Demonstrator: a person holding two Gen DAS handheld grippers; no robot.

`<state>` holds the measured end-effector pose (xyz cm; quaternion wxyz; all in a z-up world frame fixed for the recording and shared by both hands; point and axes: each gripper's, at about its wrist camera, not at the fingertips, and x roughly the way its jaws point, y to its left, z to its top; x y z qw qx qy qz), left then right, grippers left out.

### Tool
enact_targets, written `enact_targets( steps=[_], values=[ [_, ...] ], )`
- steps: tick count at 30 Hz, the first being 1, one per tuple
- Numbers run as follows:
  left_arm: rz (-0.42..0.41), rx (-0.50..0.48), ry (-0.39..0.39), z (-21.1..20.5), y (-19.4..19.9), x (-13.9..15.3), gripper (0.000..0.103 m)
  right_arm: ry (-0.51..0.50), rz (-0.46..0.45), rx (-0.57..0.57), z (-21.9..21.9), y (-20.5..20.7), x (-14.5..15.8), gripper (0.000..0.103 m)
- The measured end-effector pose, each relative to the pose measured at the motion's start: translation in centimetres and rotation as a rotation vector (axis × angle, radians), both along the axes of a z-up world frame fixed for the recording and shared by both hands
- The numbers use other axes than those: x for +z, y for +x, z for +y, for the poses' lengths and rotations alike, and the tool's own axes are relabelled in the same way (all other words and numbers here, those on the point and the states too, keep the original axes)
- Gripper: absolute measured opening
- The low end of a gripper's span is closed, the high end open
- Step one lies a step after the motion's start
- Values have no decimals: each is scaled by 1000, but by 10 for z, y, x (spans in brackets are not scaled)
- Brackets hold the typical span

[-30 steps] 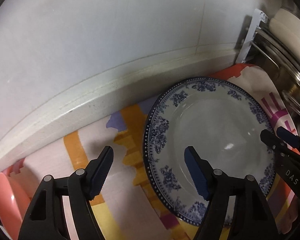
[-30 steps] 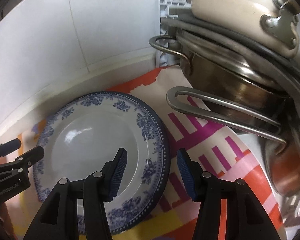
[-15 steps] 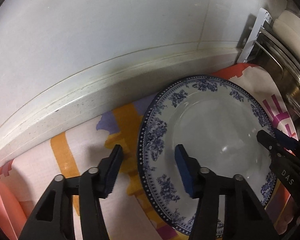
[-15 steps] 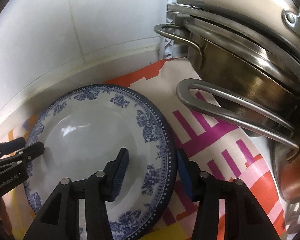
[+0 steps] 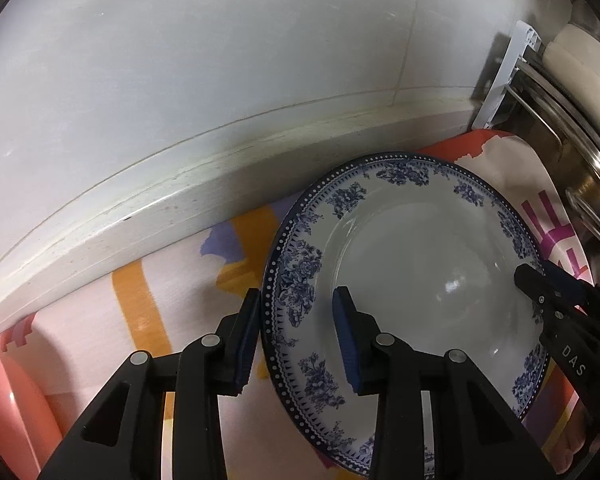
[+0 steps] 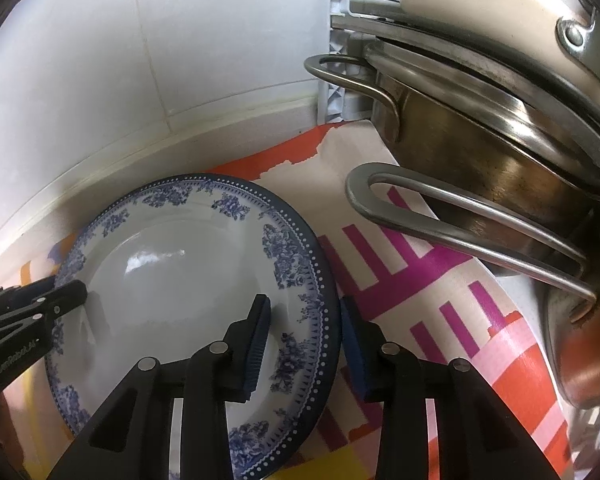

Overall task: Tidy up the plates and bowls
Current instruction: 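Close the left gripper on the rim of the smaller blue-patterned plate, then lift the smaller plate with the left gripper and carry it over the plate stack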

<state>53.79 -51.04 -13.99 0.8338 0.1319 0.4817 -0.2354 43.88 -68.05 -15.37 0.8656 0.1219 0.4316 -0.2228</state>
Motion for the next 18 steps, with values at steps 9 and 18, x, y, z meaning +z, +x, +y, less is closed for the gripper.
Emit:
enact_targets(
  steps=[9, 18],
  values=[
    [-21, 16, -11, 9, -13, 14, 36, 9, -13, 3, 11, -15, 18, 36],
    [-47, 47, -40, 40, -42, 45, 36, -21, -36, 32, 45, -39, 51, 36]
  ],
)
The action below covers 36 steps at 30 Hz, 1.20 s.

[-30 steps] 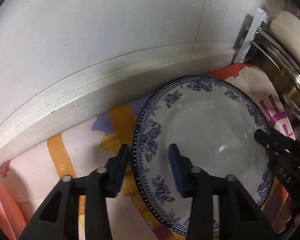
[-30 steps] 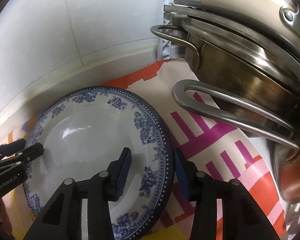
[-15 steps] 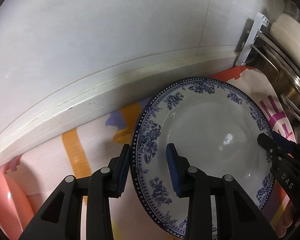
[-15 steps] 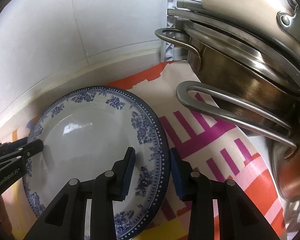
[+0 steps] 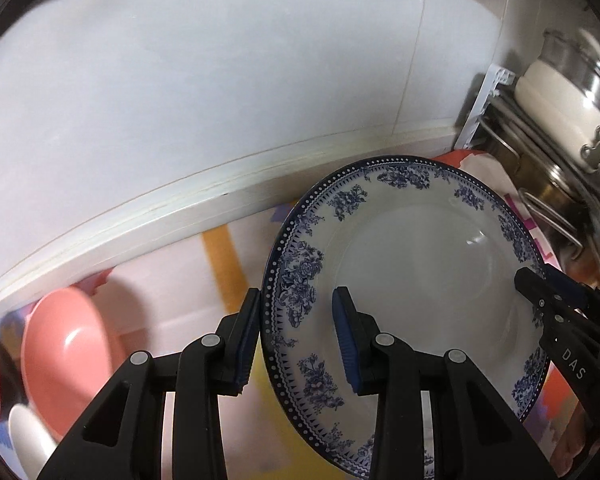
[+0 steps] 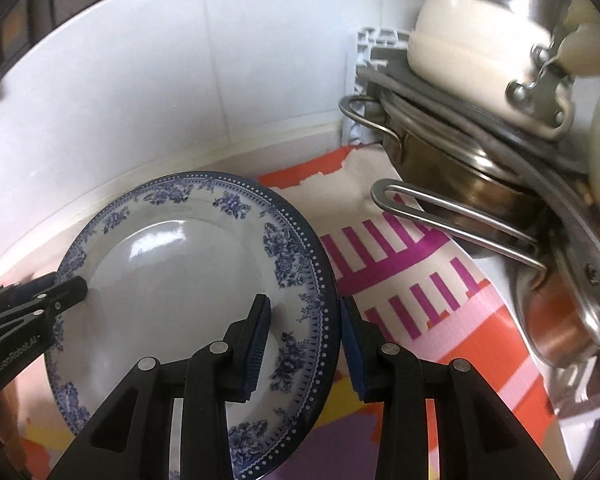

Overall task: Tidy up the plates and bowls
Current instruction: 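Lift the smaller plate with the left gripper and carry it over the plate stack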

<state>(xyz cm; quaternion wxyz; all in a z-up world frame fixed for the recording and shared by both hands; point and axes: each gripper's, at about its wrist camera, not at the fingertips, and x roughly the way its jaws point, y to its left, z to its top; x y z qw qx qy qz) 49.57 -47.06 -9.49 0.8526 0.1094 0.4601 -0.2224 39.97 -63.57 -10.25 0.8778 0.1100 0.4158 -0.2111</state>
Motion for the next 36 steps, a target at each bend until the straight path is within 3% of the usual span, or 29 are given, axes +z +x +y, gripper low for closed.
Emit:
enact_targets(
  steps=[12, 19, 36],
  values=[
    [-50, 102, -45, 76, -54, 41, 36, -47, -53, 88, 71, -46, 51, 36],
    [-62, 183, -52, 146, -93, 56, 36, -53, -67, 158, 122, -74, 67, 36],
    [-58, 435, -24, 298, -176, 63, 36, -38, -57, 407, 251, -99, 66, 36]
  ],
)
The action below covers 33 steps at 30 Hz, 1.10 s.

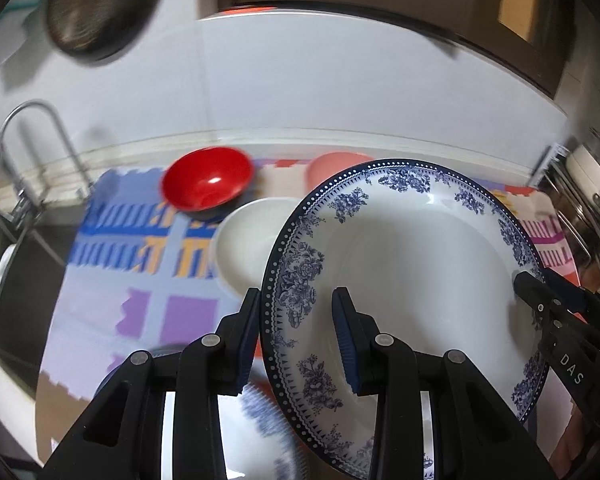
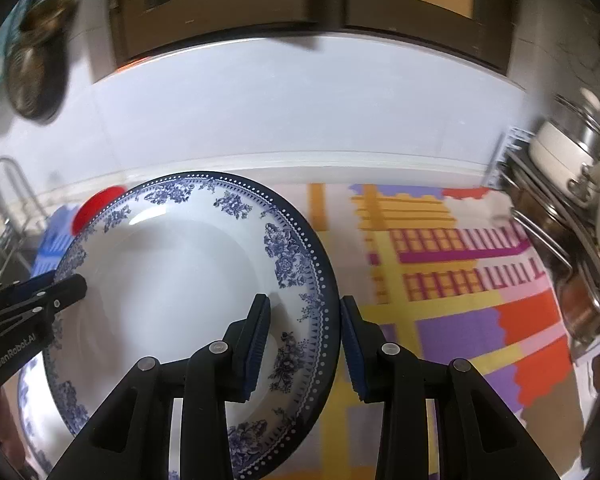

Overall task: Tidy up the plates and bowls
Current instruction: 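Lift the smaller plate with the left gripper and carry it over the plate stack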

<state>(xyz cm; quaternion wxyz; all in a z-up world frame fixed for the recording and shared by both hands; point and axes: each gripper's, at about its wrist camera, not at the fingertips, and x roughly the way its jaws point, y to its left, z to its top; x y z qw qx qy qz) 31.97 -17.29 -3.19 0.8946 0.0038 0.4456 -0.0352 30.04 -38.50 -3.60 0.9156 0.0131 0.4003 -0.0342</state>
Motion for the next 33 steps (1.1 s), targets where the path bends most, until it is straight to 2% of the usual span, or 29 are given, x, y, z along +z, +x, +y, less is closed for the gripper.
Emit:
enact_targets(
  steps=[9, 16, 23, 33],
  values=[
    [-9, 106, 11, 55, -38, 4, 36, -8, 1, 132, 59, -13, 1, 36],
    [16, 193, 27, 95, -69, -5, 36, -15, 20, 237, 100, -20, -5, 36],
    [76, 283, 33, 131, -97, -24, 36, -25, 66, 343, 141, -27, -19, 36],
    [184, 371, 53, 162, -115, -52, 36, -17, 196, 468, 186, -31, -58, 36]
  ],
)
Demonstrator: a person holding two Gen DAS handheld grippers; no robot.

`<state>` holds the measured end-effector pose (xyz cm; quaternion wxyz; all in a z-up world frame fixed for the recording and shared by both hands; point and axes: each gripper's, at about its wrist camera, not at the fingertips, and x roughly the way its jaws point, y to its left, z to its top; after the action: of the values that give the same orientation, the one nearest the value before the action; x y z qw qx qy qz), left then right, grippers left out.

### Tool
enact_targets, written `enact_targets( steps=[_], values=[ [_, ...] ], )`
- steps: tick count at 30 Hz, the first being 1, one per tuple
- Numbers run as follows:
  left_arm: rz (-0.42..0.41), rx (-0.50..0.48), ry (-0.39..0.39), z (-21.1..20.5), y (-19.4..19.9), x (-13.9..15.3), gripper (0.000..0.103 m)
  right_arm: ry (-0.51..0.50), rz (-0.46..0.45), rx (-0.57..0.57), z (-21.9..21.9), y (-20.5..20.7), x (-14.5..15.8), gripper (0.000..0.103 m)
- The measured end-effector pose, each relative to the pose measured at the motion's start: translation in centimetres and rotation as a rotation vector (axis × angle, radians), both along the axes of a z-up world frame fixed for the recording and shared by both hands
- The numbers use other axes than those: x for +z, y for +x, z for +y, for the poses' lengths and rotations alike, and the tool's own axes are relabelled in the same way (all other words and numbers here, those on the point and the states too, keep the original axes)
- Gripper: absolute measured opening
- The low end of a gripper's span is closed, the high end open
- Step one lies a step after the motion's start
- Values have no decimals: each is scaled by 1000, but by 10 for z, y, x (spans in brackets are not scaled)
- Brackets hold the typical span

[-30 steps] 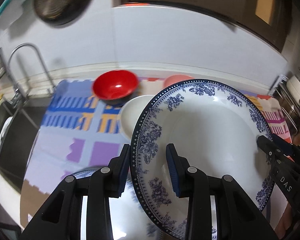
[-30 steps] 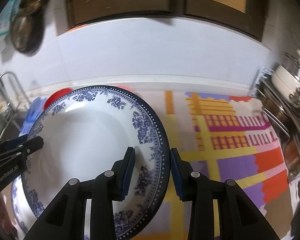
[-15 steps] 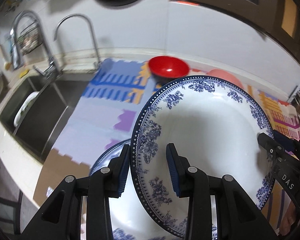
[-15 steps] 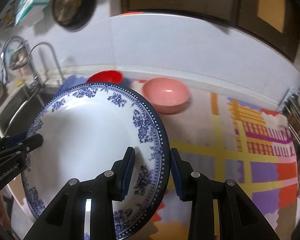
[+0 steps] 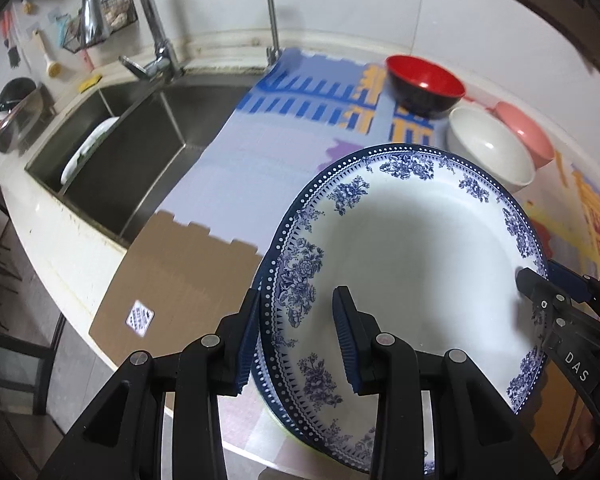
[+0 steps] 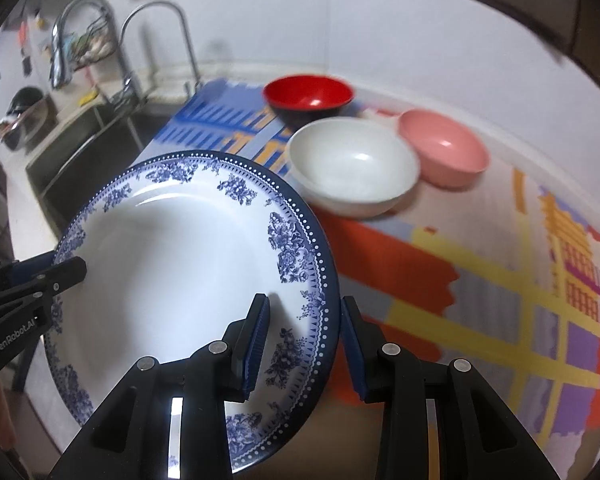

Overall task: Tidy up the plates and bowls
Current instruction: 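Lift the smaller plate with the left gripper and carry it over the plate stack, then lower the smaller plate onto the plate stack and open the left gripper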

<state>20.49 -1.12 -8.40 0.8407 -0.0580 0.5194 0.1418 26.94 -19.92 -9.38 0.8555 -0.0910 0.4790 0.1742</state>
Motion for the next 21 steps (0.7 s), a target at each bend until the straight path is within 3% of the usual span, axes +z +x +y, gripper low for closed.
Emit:
enact_targets(
  steps=[12, 21],
  values=[
    [61, 32, 1, 13, 1, -22, 36, -16, 90, 42, 20, 8, -32, 37],
    [97, 21, -10, 16, 4, -32, 38, -48, 104, 67, 27, 6, -40, 37]
  ],
)
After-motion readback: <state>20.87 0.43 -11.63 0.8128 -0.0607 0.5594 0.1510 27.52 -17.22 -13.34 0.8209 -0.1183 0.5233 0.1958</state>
